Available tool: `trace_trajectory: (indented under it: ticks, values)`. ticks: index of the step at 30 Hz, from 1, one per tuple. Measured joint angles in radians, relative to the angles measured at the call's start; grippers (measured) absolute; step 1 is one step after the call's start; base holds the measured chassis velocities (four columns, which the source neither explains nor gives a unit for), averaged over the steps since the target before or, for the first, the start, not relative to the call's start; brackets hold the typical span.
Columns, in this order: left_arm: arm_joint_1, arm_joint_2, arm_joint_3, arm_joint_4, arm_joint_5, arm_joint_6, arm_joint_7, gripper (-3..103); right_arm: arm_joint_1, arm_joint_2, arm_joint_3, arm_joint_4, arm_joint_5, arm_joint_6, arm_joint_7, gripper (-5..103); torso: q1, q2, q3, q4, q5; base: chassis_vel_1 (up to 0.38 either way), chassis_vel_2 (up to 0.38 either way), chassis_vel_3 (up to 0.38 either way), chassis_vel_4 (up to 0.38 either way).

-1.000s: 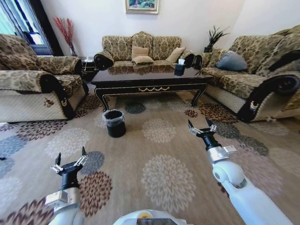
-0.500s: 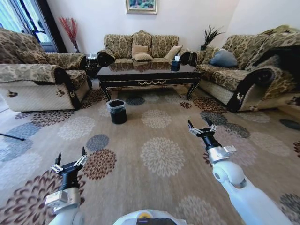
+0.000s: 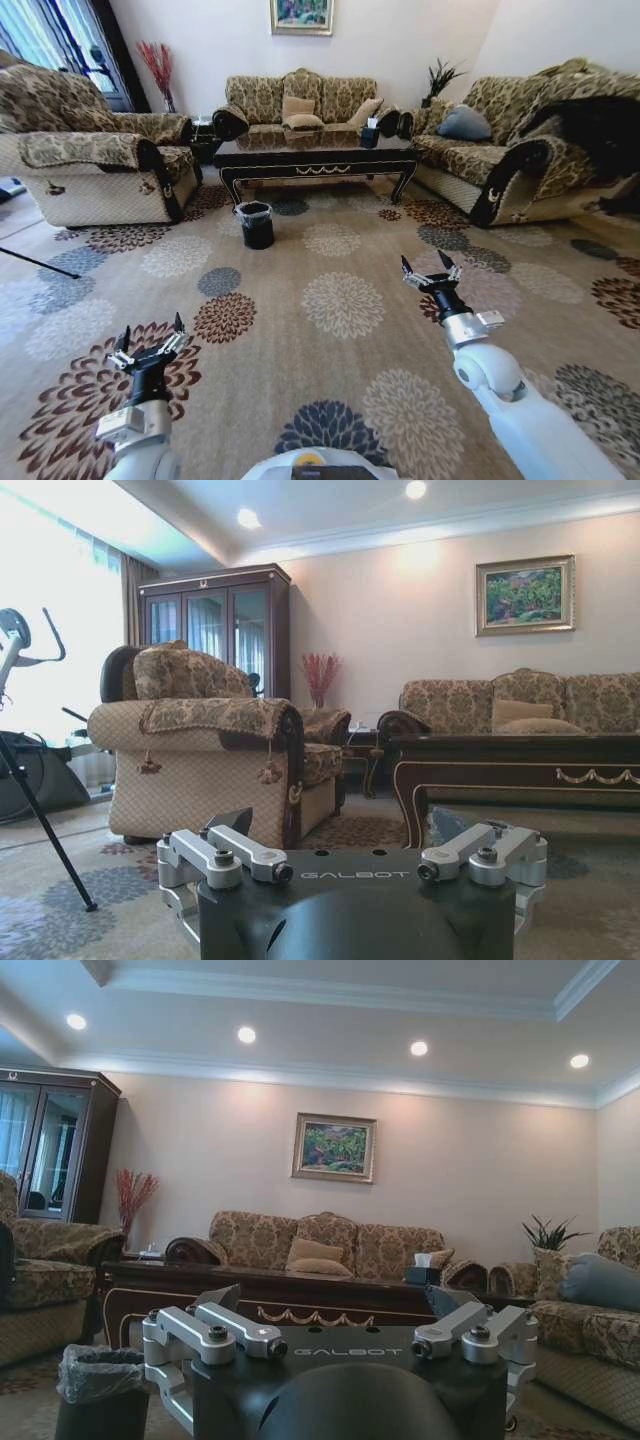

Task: Move to the front of the table and pick up the trash from the floor, then place it into the trash bin.

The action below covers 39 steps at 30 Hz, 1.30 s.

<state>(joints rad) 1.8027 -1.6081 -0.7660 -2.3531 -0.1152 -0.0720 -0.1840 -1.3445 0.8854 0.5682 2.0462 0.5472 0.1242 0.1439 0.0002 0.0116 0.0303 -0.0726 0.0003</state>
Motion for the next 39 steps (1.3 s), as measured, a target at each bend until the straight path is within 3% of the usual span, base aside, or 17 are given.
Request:
trace_trajectory:
  ticks: [39]
  values:
    - [0.000,0.000,0.000,0.000,0.000,0.000,0.000,100,0.000,0.000,0.000,0.000,0.000,0.000,0.000,100,0.000,0.000,0.000,-0.0001,-0.0006,-0.076,-0.062,0.079,0.054]
